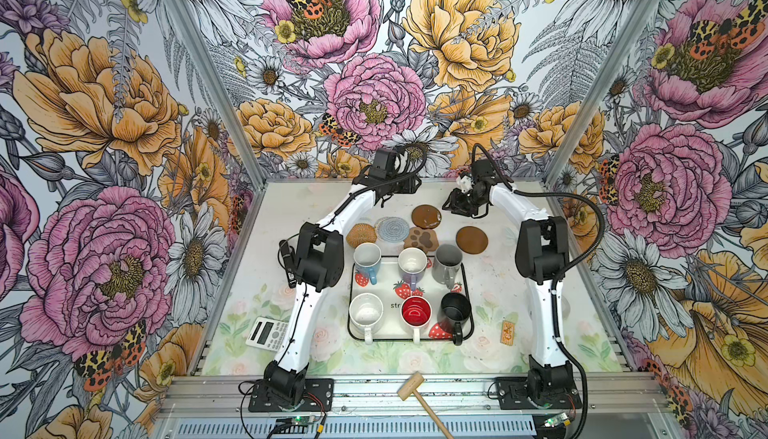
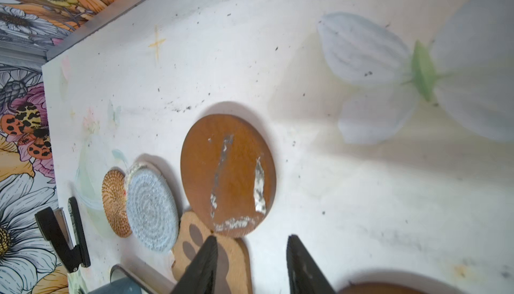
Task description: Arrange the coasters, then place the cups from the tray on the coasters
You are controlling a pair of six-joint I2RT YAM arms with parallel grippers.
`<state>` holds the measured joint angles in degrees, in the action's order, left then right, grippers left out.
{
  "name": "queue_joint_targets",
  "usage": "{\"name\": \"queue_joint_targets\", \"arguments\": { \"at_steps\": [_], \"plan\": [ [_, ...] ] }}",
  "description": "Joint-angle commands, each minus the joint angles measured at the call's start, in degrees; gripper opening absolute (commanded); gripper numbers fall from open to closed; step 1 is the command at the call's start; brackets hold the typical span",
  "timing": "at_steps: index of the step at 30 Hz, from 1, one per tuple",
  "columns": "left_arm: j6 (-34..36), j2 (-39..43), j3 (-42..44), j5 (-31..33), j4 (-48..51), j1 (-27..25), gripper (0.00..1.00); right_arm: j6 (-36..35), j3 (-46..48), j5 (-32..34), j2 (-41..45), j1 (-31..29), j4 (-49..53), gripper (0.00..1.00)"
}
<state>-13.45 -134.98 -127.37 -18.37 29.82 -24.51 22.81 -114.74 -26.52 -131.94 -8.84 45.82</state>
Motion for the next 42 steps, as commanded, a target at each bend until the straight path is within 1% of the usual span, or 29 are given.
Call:
{"name": "queue_joint_targets", "arguments": {
  "at_steps": [1,4,7,11,15,22,29,32,42],
  "plan": [
    [4.03,4.22,4.5,-0.2,10.3,0.02,0.6,-3.33,4.34,0.1,3.36,-1.63,0.06,0.43],
    [4.44,7.97,11.1,-1.84,12.08,-0.17,0.63,-4.2,7.27,-1.19,4.13,-2.59,-0.12,0.44],
    [5.43,11.08,16.87,-1.89,13.13,-1.03,0.64,-4.51,8.79,-1.72,4.32,-3.84,-0.27,0.45],
    [7.56,10.93,19.01,-0.38,17.51,-2.76,0.66,-4.1,9.44,-2.14,3.98,-4.8,-0.62,0.47],
    [7.04,9.5,20.9,-2.93,17.52,-3.97,0.68,-3.09,10.09,-1.63,3.63,-5.5,-1.35,0.48],
    [6.6,6.68,21.47,-3.47,17.51,-5.9,0.69,-3.39,12.28,-1.36,2.87,-6.04,-1.8,0.49],
    [5.59,3.28,19.77,-3.25,17.46,-5.01,0.68,-3.38,12.88,-1.08,1.78,-5.85,-2.14,0.49],
    [5.21,1.88,18.78,-4.75,17.41,-5.15,0.68,-3.3,12.95,-1.27,1.21,-5.89,-2.26,0.5],
    [4.3,-2.12,15.51,-8.0,17.43,-8.35,0.67,-3.56,14.19,-2.11,1.49,-4.38,-2.41,0.51]
  ]
}}
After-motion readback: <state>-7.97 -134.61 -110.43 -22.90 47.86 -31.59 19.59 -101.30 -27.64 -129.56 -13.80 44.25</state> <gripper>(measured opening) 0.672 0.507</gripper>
